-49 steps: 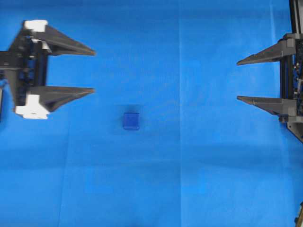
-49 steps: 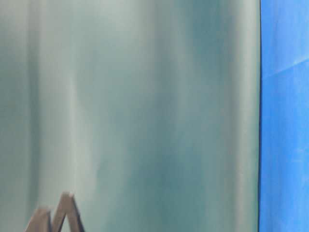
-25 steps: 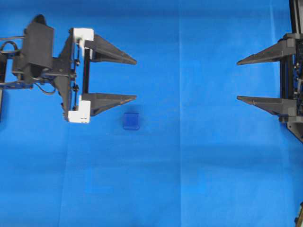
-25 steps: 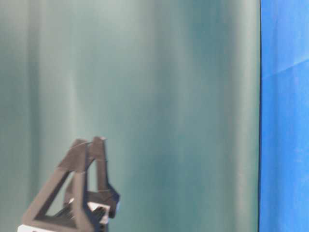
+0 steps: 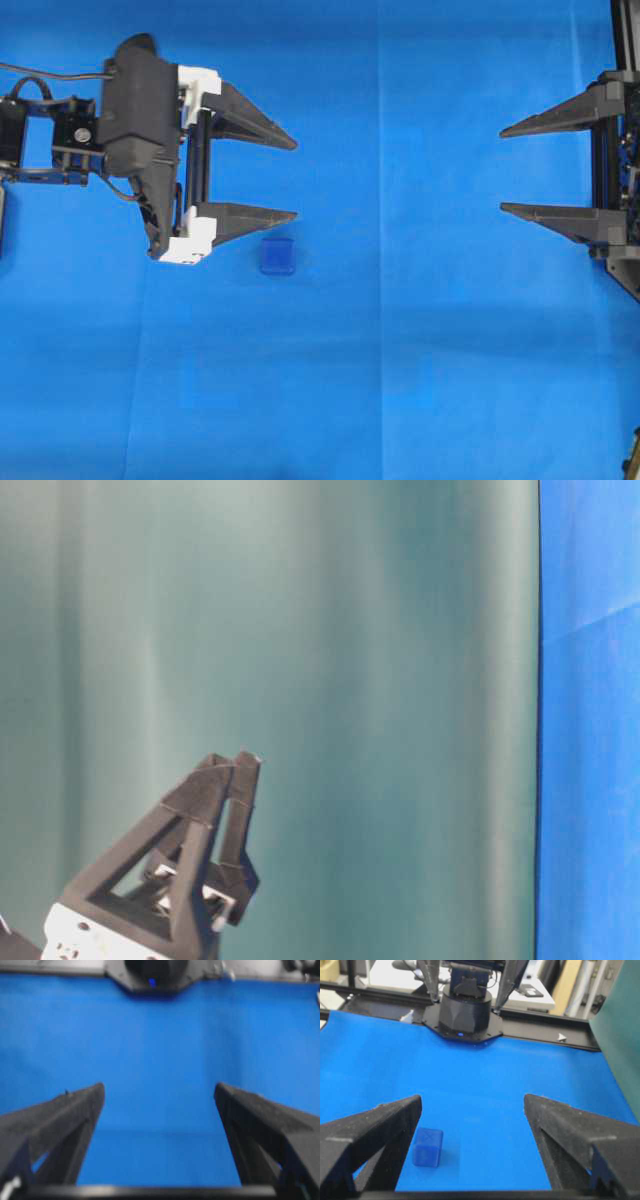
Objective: Handover the blue block to the right arm after grasping it with the left arm, then place it in the designated position.
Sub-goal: 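Lower the left gripper down over the blue cube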
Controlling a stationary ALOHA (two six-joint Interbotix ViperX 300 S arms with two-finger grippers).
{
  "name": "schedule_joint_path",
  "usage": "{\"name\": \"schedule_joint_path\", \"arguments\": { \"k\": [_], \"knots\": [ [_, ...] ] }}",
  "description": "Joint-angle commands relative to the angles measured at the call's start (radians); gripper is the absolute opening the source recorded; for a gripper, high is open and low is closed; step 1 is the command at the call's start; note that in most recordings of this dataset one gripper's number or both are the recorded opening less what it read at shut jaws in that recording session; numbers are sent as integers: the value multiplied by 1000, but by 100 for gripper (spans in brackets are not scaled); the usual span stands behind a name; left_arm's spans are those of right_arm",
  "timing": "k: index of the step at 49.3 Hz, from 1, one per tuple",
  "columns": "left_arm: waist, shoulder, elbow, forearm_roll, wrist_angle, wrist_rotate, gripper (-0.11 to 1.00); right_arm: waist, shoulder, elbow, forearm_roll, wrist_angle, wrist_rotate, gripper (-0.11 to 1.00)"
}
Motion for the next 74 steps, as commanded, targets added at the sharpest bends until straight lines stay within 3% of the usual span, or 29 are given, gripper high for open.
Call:
{"name": "schedule_joint_path", "arguments": {
  "k": [1,20,34,74],
  "knots": [
    [-9,6,-91,0,150,2,93,0,6,-26,2,-5,2,97],
    [-31,129,-337,0,640,2,93,0,6,-28,2,2,2,97],
    [-55,229,-495,2,864,5,93,-2,8,-26,2,12,2,97],
    [-51,232,-492,0,885,-5,93,0,8,-28,2,20,2,97]
  ]
}}
